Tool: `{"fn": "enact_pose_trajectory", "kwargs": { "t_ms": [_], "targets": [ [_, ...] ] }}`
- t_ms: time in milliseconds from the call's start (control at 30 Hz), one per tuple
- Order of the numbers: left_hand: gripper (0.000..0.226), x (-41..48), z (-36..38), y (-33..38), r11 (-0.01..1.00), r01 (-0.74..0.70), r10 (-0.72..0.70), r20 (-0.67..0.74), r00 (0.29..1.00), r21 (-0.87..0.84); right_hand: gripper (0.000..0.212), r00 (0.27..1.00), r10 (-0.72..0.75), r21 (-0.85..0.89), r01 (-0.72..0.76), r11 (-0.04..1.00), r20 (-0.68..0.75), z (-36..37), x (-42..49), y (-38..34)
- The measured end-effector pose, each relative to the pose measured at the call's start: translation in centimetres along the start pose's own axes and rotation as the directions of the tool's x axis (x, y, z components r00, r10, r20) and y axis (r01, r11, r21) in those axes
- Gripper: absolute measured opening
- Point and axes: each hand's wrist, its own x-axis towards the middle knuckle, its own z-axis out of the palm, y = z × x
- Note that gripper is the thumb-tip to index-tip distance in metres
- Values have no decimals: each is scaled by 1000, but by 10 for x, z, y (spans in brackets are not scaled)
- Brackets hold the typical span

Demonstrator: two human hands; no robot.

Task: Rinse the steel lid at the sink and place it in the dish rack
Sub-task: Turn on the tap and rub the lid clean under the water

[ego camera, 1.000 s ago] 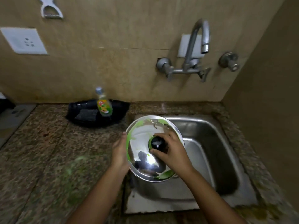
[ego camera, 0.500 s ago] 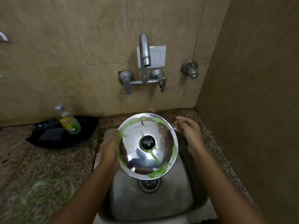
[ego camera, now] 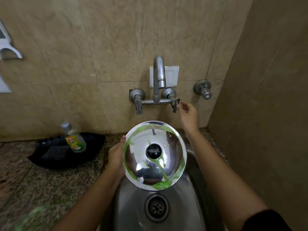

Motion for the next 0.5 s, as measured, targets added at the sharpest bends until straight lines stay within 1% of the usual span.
{"fn": "enact_pose_trajectory", "kwargs": {
  "t_ms": [33,67,133,200,300,400,500],
  "targets": [
    [30,0,1,0,1000,-4,4,-4,1000,6,42,1000,-25,-68,24,997,-10,1,1,-2],
    [30,1,3,1,1000,-11,11,-6,1000,17,42,999,-46,-92,45,995,-6,2,2,-4],
    [29,1,4,0,999,-36,36,-1,999,41,32,997,-72,-93,73,993,11,8,4,-10],
    [31,0,5,-1,996,-57,57,8,998,69,34,997,-83,-114,83,990,4,13,2,-16],
    [33,-1,6,-3,993,-78,77,15,997,87,34,997,-67,-105,64,992,-32,18,-2,-18],
    [40,-2,8,-3,994,-77,75,25,997,77,34,998,-56,-94,52,994,-37,20,-3,-18],
    [38,-2,9,-4,995,-69,66,38,997,72,33,998,-32,-58,29,998,-48,19,-1,-19]
  ]
}}
